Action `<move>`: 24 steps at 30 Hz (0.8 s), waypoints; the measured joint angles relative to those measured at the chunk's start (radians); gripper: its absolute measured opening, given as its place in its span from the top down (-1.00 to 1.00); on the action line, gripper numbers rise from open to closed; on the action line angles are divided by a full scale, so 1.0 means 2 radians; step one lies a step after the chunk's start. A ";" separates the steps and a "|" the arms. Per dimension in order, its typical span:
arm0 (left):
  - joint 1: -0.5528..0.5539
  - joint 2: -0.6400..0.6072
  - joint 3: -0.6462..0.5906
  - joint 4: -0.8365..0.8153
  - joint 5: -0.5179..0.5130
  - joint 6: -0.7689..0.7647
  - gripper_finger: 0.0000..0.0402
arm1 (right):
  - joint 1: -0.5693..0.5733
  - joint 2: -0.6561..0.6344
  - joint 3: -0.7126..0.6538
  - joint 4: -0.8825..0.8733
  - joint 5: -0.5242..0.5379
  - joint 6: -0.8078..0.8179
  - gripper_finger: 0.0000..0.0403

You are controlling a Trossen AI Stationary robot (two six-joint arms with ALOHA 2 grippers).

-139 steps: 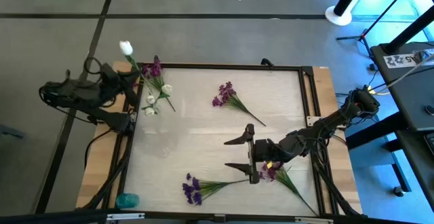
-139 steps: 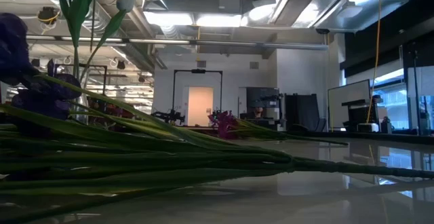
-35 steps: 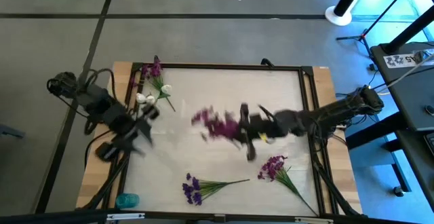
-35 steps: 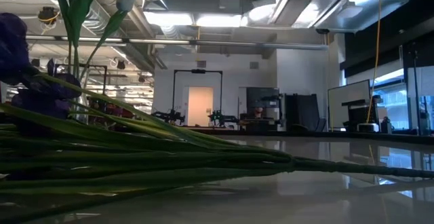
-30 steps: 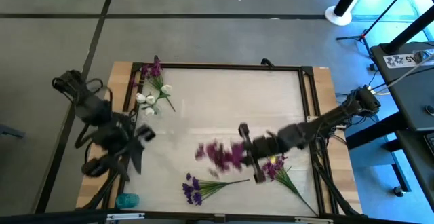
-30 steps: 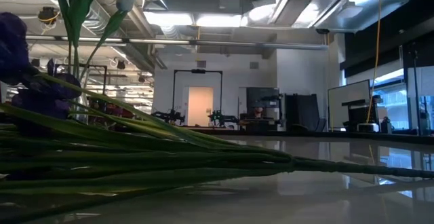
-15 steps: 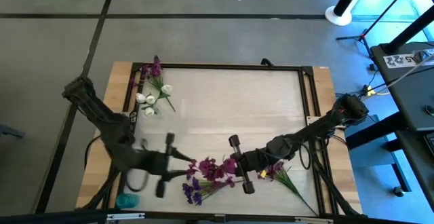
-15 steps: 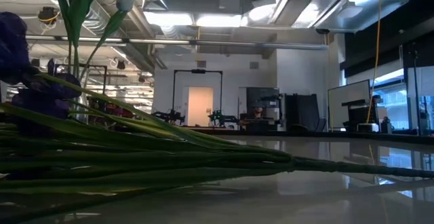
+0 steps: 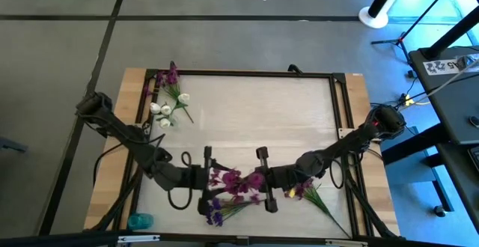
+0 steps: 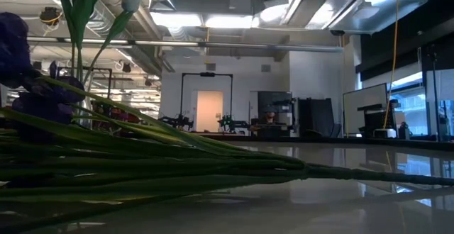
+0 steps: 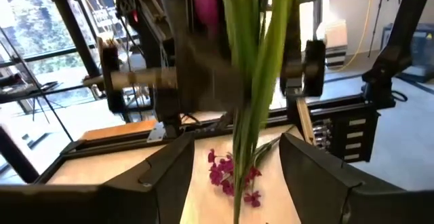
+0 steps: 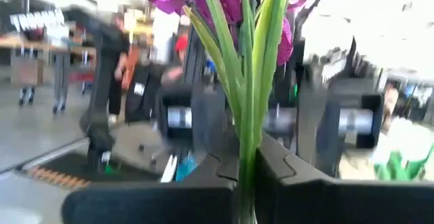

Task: Sort flowers into vase by color
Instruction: Put the violet flowers into the transparent blue vase

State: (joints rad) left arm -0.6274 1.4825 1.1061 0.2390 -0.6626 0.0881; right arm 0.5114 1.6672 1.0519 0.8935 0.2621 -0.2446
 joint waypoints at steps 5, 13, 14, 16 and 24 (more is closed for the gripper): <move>0.007 0.002 0.000 0.013 0.010 -0.001 -0.04 | 0.000 0.000 0.000 0.080 -0.012 -0.042 0.93; 0.045 0.002 0.000 0.033 0.049 -0.026 -0.03 | -0.027 0.000 0.000 0.130 -0.086 -0.089 0.93; 0.049 0.002 0.000 0.035 0.049 -0.029 -0.03 | -0.031 0.000 0.000 0.127 -0.084 -0.088 0.92; 0.054 0.002 0.000 0.036 0.050 -0.030 -0.03 | -0.040 0.000 0.000 0.111 -0.082 -0.087 0.92; 0.056 0.002 0.000 0.054 0.068 -0.030 0.08 | -0.061 0.000 0.001 0.070 -0.071 -0.045 0.90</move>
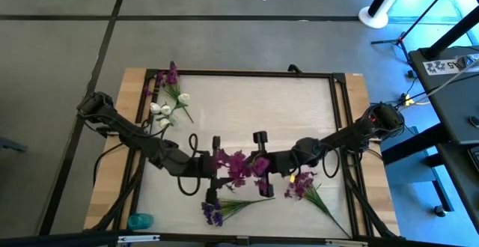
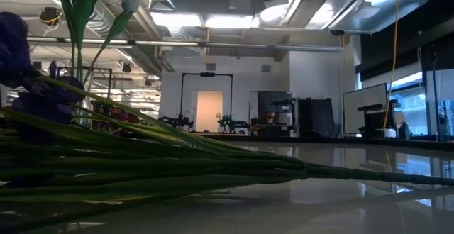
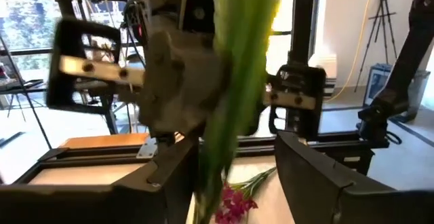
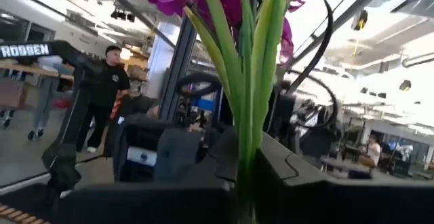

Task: Sort flowers into vase by color
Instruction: Put the violet flowers into the transparent blue vase

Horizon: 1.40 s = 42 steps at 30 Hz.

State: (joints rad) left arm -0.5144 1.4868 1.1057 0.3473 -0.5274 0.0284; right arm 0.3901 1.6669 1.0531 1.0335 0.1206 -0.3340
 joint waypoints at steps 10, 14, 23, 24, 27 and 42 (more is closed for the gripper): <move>-0.002 -0.001 0.000 -0.027 -0.005 -0.050 0.89 | 0.002 0.000 0.000 -0.023 -0.009 0.003 0.69; -0.006 -0.013 0.000 -0.063 -0.001 -0.066 0.92 | 0.001 0.000 0.000 -0.022 -0.052 0.010 0.41; -0.051 -0.057 0.000 -0.147 0.009 -0.075 0.94 | 0.029 -0.007 0.001 0.022 -0.062 0.019 -0.37; -0.061 -0.066 0.000 -0.162 0.009 -0.076 0.94 | 0.035 -0.010 0.001 0.025 -0.066 0.017 -0.43; -0.097 -0.096 0.000 -0.208 0.008 -0.075 0.94 | 0.056 -0.014 0.001 0.025 -0.086 0.002 -0.57; -0.358 -0.189 -0.010 -0.341 0.017 -0.129 0.92 | 0.127 -0.014 0.001 -0.076 0.062 -0.023 -0.59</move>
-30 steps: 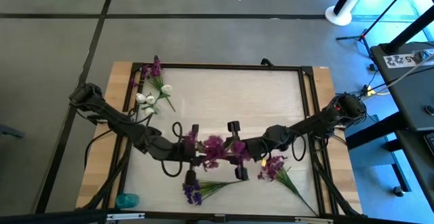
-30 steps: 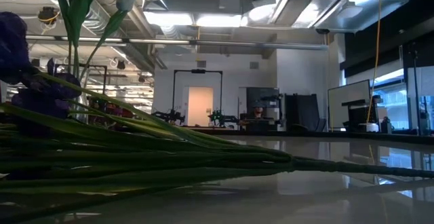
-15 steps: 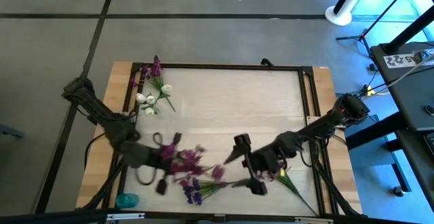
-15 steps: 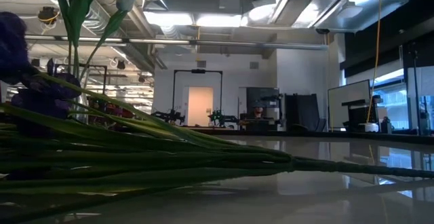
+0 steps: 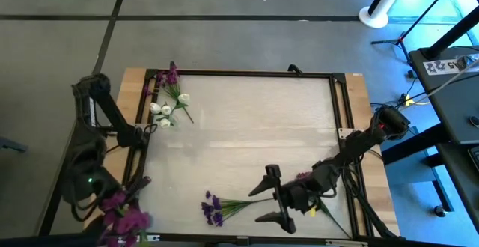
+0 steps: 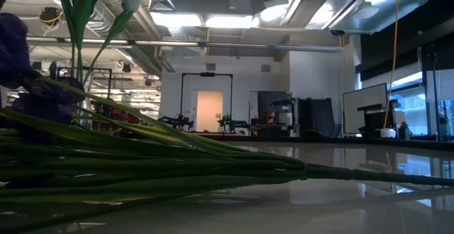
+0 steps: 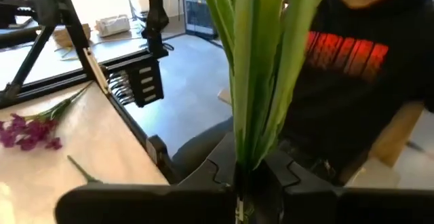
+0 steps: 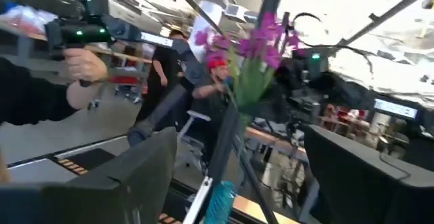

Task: Sort flowers into vase by color
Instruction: Put the violet flowers into the transparent blue vase

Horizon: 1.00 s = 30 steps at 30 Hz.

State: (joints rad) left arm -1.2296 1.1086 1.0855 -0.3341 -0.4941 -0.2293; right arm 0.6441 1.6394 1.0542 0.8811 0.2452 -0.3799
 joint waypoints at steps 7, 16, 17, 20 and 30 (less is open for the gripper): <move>-0.005 -0.047 -0.120 0.115 -0.034 -0.012 0.92 | -0.003 0.000 0.000 0.001 0.028 0.002 -0.59; 0.045 -0.173 -0.224 0.157 0.117 0.002 0.92 | -0.016 0.000 0.000 0.003 0.039 -0.005 -0.59; 0.045 -0.183 -0.237 0.171 0.131 0.011 0.92 | -0.019 0.000 0.000 0.003 0.044 -0.006 -0.59; 0.045 -0.205 -0.268 0.215 0.175 0.041 0.91 | -0.019 0.000 0.000 0.003 0.074 -0.007 -0.59; 0.028 -0.242 -0.319 0.263 0.255 0.059 0.90 | -0.050 0.000 0.000 0.022 0.160 0.014 -0.59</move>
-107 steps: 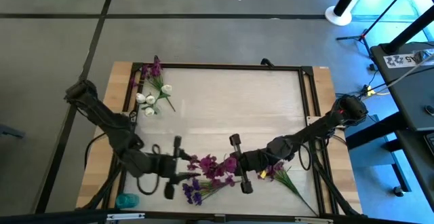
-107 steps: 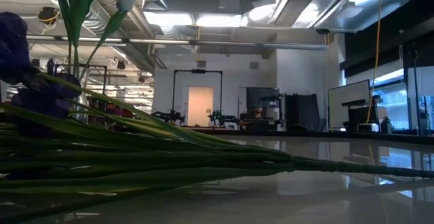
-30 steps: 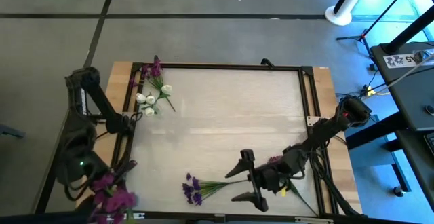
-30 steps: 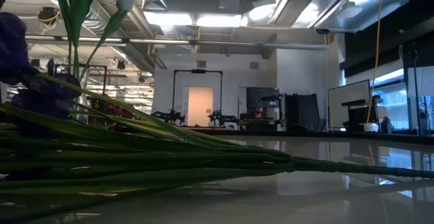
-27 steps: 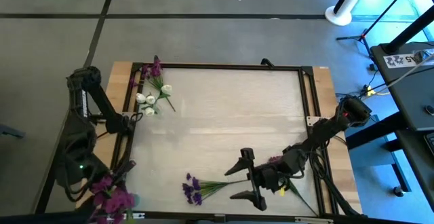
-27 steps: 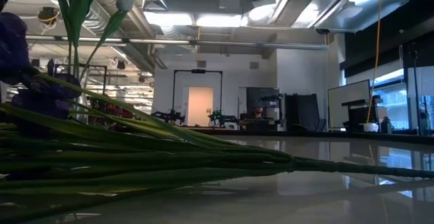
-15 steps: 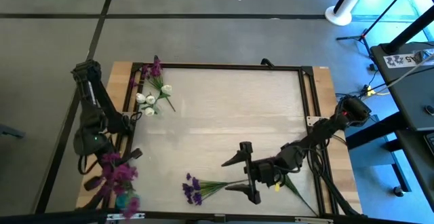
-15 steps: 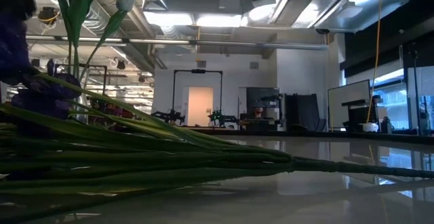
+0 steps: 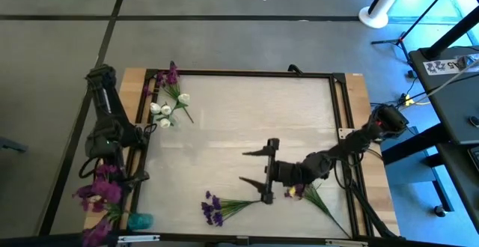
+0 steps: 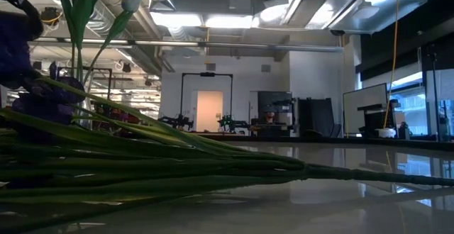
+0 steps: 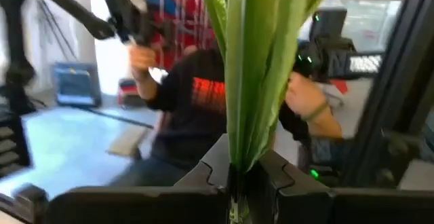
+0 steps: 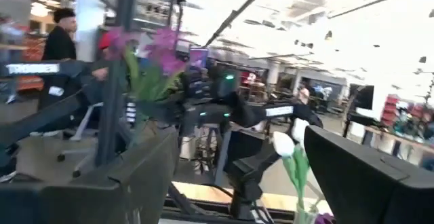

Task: Sort flowers into vase by color
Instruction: Put the violet flowers into the transparent blue vase

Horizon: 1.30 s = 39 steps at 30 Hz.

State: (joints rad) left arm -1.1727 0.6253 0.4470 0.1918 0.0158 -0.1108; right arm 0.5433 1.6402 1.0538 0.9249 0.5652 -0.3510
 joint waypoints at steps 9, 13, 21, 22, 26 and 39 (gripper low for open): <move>-0.051 -0.002 -0.021 0.012 -0.004 0.025 0.90 | -0.028 0.000 0.000 0.000 0.001 0.042 -0.58; -0.051 -0.003 -0.020 0.038 -0.016 0.041 0.90 | -0.027 0.000 0.000 0.003 0.010 0.042 -0.58; -0.051 -0.010 -0.023 0.046 -0.031 0.039 0.90 | -0.027 0.000 0.000 0.004 0.012 0.045 -0.58; -0.051 -0.010 -0.026 0.048 -0.031 0.038 0.90 | -0.027 0.000 0.000 0.004 0.014 0.045 -0.58; -0.051 -0.008 -0.034 0.049 -0.031 0.040 0.90 | -0.027 0.000 0.000 0.004 0.026 0.045 -0.58; -0.051 0.021 -0.036 0.075 -0.026 0.031 0.90 | -0.027 0.000 0.000 0.004 0.028 0.046 -0.58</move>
State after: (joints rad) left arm -1.2747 0.6680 0.3756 0.3419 -0.0353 -0.0498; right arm 0.4900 1.6405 1.0534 0.9337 0.6209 -0.2588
